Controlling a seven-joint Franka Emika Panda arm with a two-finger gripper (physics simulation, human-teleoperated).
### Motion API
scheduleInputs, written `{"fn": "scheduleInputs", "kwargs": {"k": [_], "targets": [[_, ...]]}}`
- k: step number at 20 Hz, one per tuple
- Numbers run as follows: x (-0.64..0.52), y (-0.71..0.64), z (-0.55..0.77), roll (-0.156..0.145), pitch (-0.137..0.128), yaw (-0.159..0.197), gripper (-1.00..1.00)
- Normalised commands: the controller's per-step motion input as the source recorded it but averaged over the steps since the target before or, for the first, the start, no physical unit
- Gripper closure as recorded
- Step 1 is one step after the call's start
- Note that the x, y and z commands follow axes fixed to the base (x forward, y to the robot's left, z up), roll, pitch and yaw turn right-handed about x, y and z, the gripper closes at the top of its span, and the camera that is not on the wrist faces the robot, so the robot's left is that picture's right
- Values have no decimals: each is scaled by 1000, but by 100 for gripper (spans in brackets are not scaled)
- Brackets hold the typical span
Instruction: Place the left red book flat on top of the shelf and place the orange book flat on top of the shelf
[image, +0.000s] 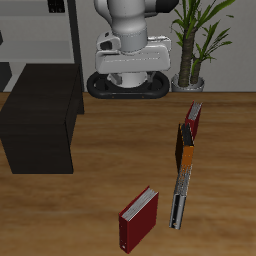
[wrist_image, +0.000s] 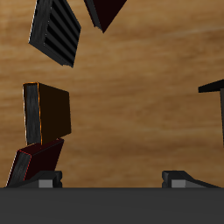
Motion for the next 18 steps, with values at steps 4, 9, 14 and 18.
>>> {"fn": "scheduleInputs", "kwargs": {"k": [4,9,14,18], "targets": [[71,-10,-30,-28,24,-13,-100],[56,-22,-4,-19,6,5,-100],[19,-10,-26,-44,4,-22,-100],[-83,185,-38,-18,-7,-15,-100]]}}
